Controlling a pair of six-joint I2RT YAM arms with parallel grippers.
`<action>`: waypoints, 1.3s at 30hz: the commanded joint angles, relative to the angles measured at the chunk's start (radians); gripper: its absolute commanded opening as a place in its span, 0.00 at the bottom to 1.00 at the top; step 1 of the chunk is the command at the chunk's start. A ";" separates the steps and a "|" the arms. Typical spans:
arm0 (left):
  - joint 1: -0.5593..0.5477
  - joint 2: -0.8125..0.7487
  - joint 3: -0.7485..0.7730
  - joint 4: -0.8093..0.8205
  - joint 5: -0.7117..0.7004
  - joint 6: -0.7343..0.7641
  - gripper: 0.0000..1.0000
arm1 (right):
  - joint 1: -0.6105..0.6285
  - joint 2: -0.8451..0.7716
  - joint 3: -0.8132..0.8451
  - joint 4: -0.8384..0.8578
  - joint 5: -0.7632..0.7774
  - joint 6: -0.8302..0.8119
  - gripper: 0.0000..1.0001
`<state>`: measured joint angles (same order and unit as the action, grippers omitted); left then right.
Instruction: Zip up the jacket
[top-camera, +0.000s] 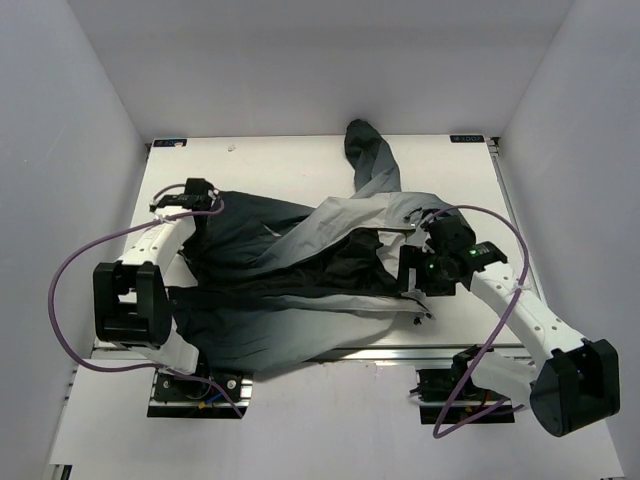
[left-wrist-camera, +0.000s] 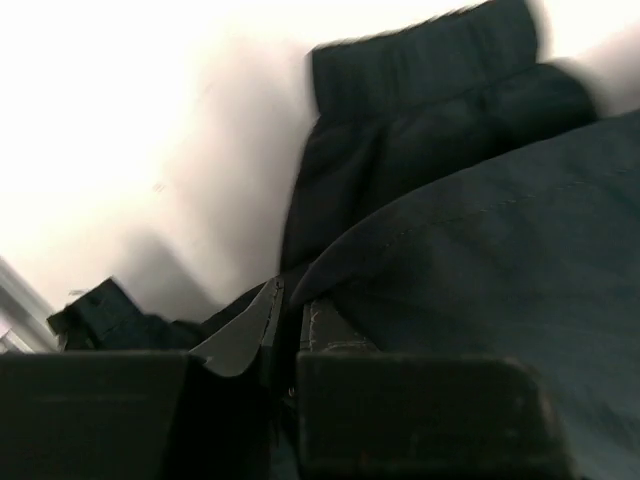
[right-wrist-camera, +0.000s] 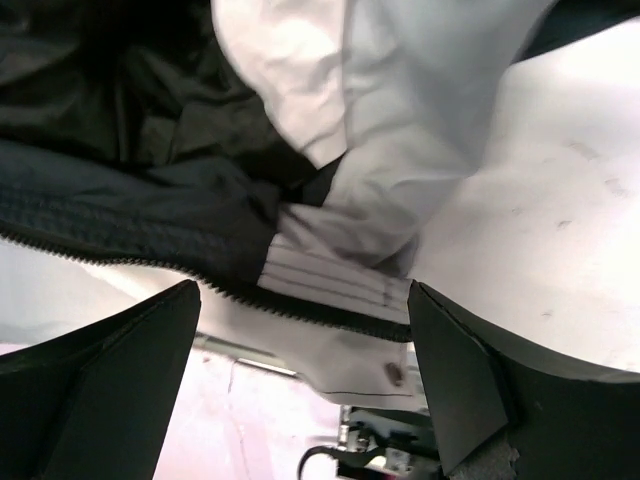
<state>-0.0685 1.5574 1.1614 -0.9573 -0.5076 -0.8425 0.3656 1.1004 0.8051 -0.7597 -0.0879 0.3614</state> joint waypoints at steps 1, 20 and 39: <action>0.003 -0.023 -0.040 -0.077 -0.059 -0.084 0.00 | 0.057 -0.010 -0.006 0.014 -0.027 0.066 0.89; -0.002 -0.169 0.251 0.012 0.189 0.187 0.98 | 0.246 -0.136 0.267 -0.253 0.170 0.191 0.89; -0.202 0.181 0.113 0.341 0.294 0.253 0.98 | 0.212 0.501 0.152 0.341 0.060 0.383 0.89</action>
<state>-0.2768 1.7882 1.2964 -0.6609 -0.1894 -0.5827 0.6819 1.5364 0.9062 -0.5045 -0.0776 0.7025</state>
